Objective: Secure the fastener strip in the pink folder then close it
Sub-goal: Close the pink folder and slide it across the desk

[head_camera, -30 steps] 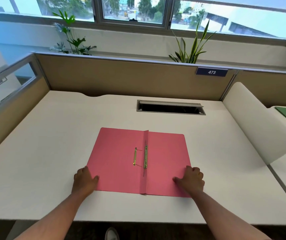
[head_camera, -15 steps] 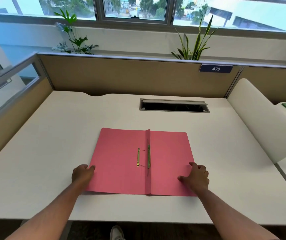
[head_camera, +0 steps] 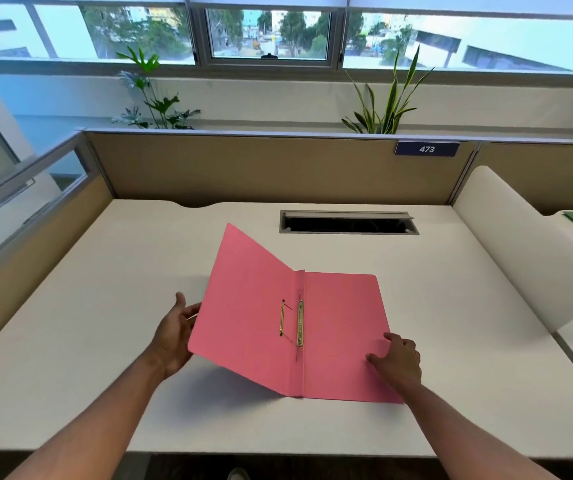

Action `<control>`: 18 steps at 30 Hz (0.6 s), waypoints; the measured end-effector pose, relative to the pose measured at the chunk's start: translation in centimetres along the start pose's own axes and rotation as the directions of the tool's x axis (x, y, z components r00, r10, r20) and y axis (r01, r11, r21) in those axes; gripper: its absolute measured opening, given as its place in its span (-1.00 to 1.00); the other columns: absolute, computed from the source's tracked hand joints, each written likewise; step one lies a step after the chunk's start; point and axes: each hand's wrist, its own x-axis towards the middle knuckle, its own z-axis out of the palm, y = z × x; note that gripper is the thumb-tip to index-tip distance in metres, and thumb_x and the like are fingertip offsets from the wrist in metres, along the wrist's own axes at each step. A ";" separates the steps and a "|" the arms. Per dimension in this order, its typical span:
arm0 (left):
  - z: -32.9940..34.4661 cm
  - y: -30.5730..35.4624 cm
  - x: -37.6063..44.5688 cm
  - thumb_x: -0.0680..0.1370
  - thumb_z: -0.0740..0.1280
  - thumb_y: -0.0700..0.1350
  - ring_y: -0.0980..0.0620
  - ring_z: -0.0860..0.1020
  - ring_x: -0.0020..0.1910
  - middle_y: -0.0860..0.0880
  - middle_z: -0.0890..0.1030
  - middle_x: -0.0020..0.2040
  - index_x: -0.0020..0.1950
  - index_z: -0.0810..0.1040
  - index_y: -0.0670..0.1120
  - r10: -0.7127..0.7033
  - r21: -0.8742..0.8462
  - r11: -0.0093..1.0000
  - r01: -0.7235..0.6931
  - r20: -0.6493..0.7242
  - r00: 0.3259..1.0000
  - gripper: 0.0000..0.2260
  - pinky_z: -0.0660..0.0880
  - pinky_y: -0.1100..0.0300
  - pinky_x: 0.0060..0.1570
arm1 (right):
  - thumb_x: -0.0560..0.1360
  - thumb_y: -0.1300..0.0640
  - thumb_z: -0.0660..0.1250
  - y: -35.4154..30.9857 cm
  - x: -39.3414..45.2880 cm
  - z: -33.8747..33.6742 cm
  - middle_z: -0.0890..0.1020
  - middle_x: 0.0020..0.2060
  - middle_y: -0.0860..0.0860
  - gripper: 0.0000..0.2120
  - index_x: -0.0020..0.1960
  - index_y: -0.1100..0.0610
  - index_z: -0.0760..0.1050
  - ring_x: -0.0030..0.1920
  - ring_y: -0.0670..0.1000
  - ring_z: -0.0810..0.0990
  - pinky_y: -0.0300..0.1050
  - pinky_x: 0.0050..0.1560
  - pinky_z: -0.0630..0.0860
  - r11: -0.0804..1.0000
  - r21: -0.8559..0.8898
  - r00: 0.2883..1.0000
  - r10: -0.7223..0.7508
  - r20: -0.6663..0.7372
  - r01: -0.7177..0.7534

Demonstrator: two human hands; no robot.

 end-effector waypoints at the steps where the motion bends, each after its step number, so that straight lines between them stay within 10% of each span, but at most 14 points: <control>1: 0.8 -0.3 -0.1 0.60 0.00 0.33 -0.17 0.63 0.00 -0.21 0.70 0.05 0.25 0.58 -0.19 -0.010 0.005 1.000 0.010 0.035 0.999 -0.33 0.47 -0.03 -0.05 | 0.42 -0.04 0.54 0.0 0.0 0.0 0.39 0.42 0.18 -0.29 0.50 0.03 0.36 0.45 0.27 0.36 0.20 0.35 0.45 1.000 0.010 1.000 -0.002 0.009 0.001; 9: 7.4 -4.9 0.0 0.57 0.00 0.34 -0.13 0.66 0.08 -0.19 0.65 0.20 0.28 0.58 -0.07 -0.119 0.178 0.980 0.085 0.192 0.974 -0.37 0.51 -0.05 0.15 | 0.54 0.02 0.43 1.2 0.8 -0.8 0.58 0.28 0.14 -0.46 0.45 0.18 0.43 0.28 0.19 0.56 0.04 0.28 0.48 0.947 0.316 0.998 0.032 0.048 -0.046; 12: 8.8 -7.1 0.9 0.50 0.10 0.37 -0.16 0.62 0.18 -0.20 0.66 0.18 0.27 0.57 -0.17 -0.171 0.238 0.963 0.124 0.190 0.967 -0.31 0.46 -0.09 0.32 | 0.61 -0.05 0.31 1.6 0.2 -1.4 0.57 -0.13 0.00 -0.86 -0.02 0.01 0.50 -0.08 0.08 0.53 -0.05 -0.09 0.39 0.898 0.436 0.996 0.035 0.080 -0.066; 18: 10.1 -10.2 1.7 0.62 0.11 0.24 -0.07 0.54 0.25 -0.04 0.62 0.22 0.30 0.52 -0.10 -0.174 0.406 0.904 0.135 0.060 0.983 -0.50 0.48 -0.07 0.26 | 0.63 -0.26 0.13 3.2 0.7 -1.9 0.56 -0.27 0.08 -0.40 -0.22 0.25 0.51 -0.22 0.12 0.52 0.07 -0.06 0.51 0.790 0.586 0.984 0.135 0.119 -0.179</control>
